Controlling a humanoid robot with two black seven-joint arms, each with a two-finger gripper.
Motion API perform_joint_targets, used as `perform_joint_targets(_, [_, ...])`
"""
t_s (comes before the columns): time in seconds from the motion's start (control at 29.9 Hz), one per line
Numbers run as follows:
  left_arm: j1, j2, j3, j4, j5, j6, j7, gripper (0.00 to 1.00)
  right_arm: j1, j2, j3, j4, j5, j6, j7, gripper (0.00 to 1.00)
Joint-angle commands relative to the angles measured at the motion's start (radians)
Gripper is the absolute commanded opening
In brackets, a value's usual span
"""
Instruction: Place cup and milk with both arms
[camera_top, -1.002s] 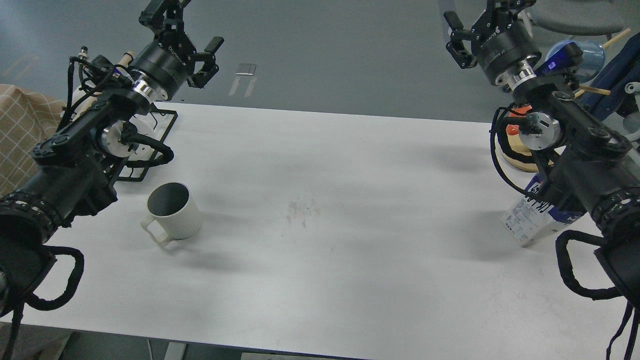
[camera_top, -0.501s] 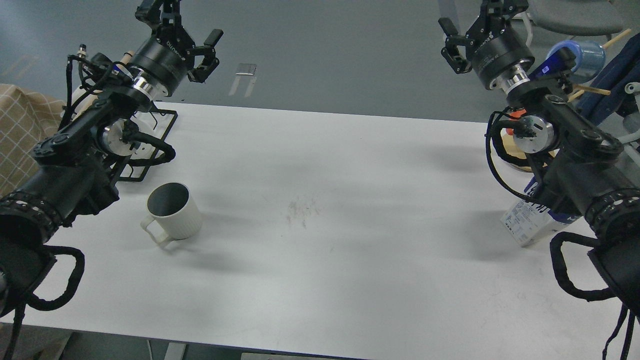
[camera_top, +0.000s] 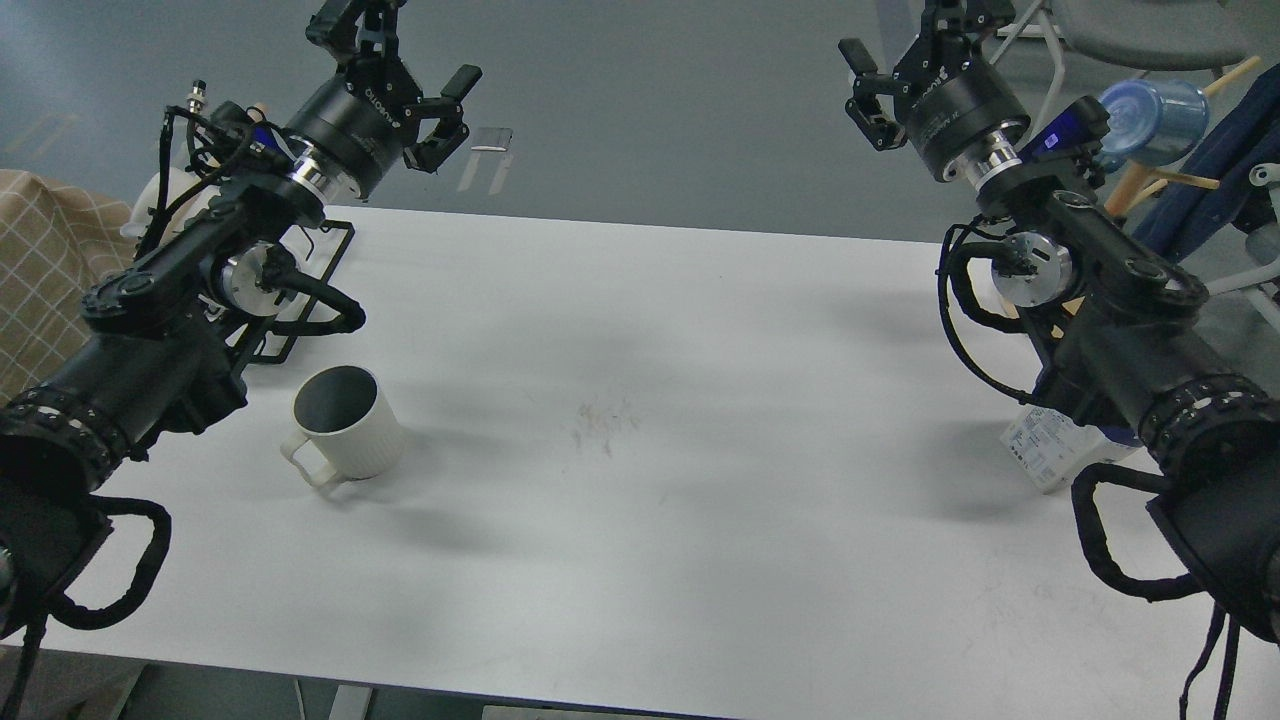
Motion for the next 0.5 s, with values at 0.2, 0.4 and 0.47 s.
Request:
perform_joint_targets(0.2, [0.002, 0.069, 0.049, -0.107, 0.128, 0.0, 0.004, 0.99, 0.021, 0.014, -0.001, -0.026, 0.0, 0.0, 0.0, 1.0])
perform_joint_targets(0.4, [0.018, 0.237, 0.068, -0.348, 0.364, 0.0, 0.045, 0.99, 0.024, 0.014, -0.001, -0.026, 0.0, 0.0, 0.0, 1.0])
perform_joint_targets(0.47, [0.026, 0.314, 0.1, -0.439, 0.447, 0.0, 0.061, 0.99, 0.024, 0.012, -0.001, -0.025, 0.0, 0.0, 0.0, 1.0])
